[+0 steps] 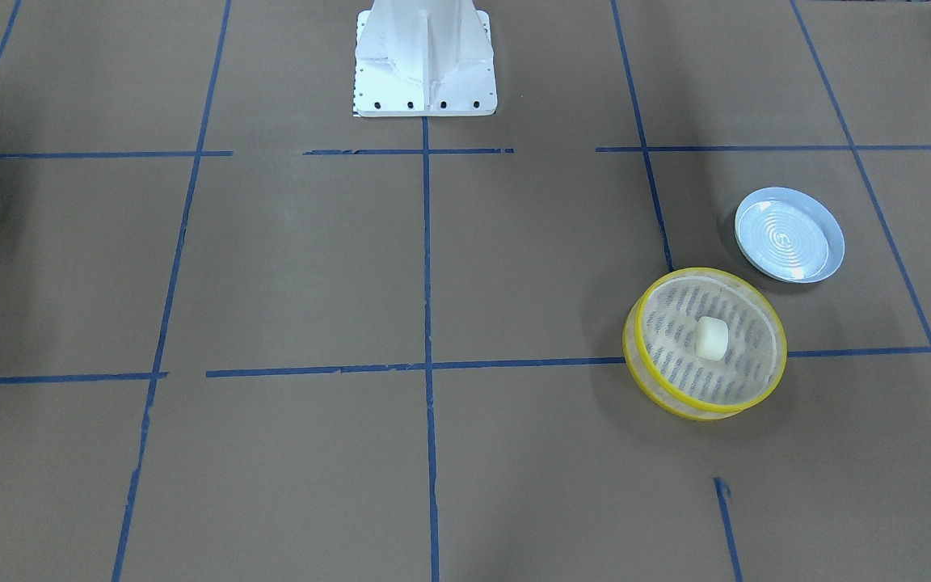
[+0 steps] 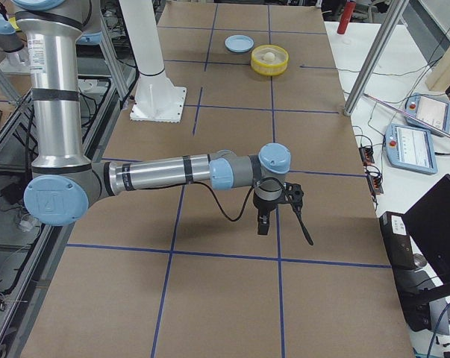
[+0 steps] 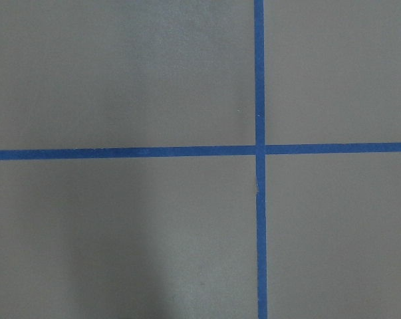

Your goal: Place bun in steamer

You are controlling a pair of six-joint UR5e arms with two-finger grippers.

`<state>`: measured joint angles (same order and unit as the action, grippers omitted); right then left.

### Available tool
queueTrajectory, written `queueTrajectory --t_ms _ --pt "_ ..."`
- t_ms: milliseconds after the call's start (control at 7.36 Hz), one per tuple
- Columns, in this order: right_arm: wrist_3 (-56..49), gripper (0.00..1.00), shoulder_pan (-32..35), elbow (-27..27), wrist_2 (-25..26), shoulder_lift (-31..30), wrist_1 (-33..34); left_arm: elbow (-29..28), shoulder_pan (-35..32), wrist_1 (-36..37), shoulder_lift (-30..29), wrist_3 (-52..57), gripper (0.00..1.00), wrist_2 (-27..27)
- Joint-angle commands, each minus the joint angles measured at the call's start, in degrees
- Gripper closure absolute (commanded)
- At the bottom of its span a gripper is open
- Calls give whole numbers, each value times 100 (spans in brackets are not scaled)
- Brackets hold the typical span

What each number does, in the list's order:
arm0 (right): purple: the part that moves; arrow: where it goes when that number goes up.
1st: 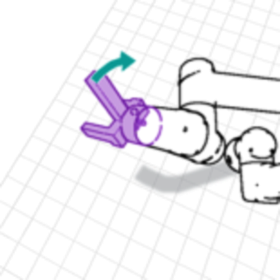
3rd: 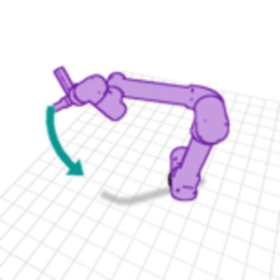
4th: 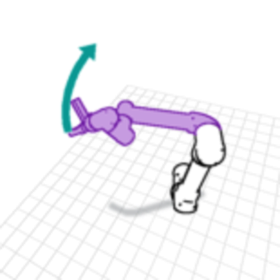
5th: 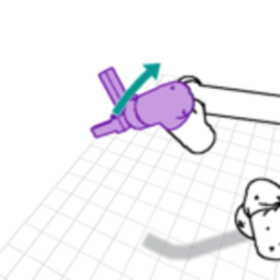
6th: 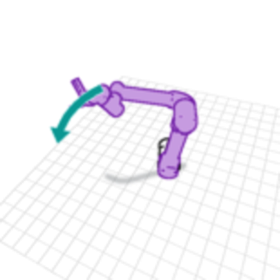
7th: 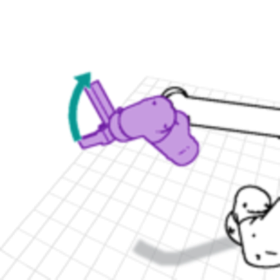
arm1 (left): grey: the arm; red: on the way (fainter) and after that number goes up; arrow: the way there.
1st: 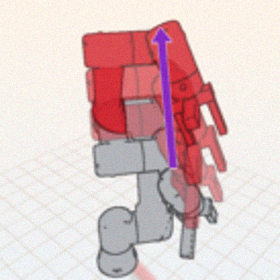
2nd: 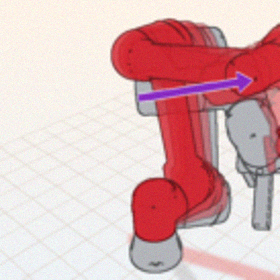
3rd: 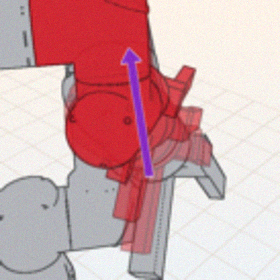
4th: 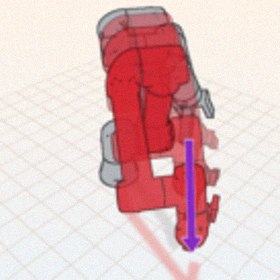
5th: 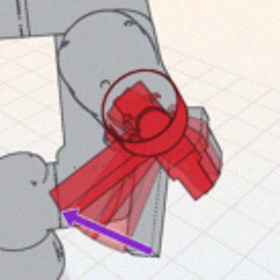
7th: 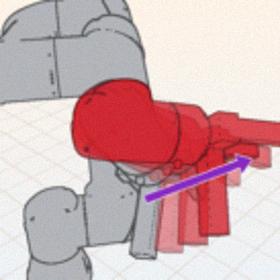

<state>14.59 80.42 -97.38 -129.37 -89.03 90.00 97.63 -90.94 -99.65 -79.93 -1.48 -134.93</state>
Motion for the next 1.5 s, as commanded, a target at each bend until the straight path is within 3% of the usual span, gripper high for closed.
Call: queueTrajectory --t_ms 0,272,544,1359 --pt "0 0 0 0 0 0 0 27 -12 7 -14 -2 0 11" --pt "0 0 0 0 0 0 0 97 -46 216 -14 7 0 11" --pt "0 0 0 0 0 9 0 526 -90 1199 -75 25 0 37" --pt "0 0 0 0 0 0 0 494 -99 1202 -67 33 0 37"
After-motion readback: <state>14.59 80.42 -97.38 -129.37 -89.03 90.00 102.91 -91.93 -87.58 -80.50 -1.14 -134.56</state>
